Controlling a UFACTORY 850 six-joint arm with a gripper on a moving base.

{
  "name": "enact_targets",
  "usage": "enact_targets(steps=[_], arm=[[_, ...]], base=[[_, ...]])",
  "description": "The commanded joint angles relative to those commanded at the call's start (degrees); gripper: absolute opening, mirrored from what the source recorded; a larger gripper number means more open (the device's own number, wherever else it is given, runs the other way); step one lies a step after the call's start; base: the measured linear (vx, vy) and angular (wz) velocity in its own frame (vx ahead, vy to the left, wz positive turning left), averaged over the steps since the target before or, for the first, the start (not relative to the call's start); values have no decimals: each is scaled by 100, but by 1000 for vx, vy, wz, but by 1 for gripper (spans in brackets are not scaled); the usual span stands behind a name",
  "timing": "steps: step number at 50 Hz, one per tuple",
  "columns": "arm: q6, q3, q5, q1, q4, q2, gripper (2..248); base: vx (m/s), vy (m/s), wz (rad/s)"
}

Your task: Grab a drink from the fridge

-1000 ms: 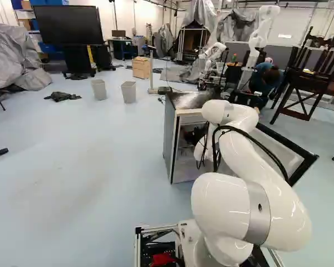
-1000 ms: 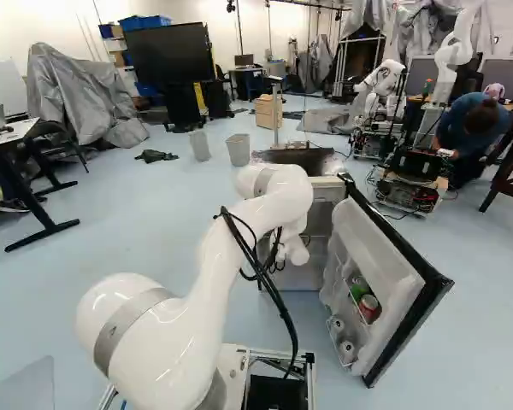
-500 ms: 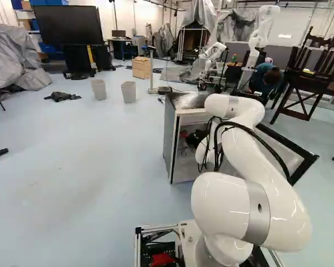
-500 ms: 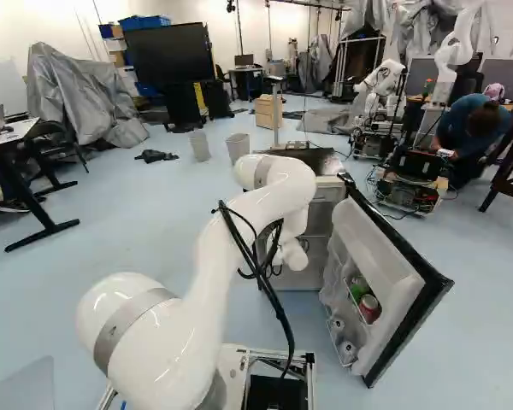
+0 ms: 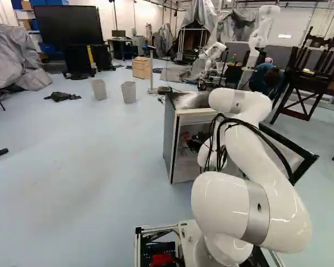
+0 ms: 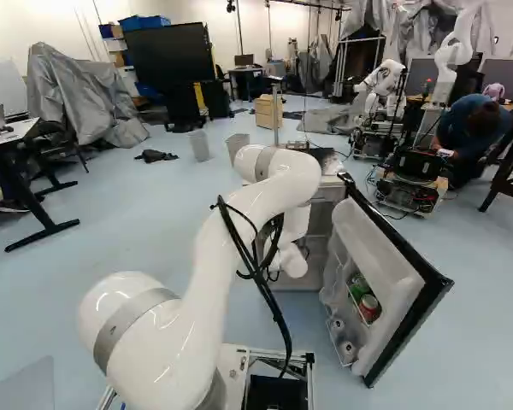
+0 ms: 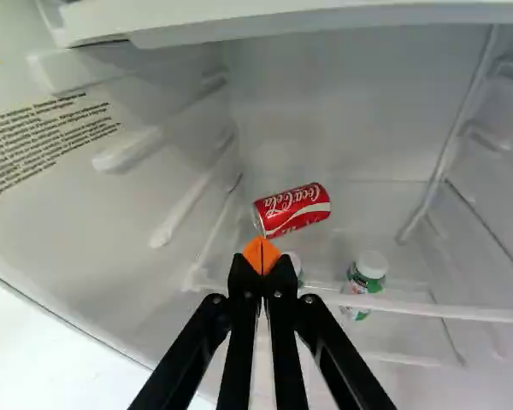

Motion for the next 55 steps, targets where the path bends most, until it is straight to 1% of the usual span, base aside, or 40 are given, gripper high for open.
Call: enact_targets(steps=[11,55], arm=[[0,74,0,-16,0,34,26],[0,78,0,-17,0,35,26]], base=[[0,0,0],[0,0,0]])
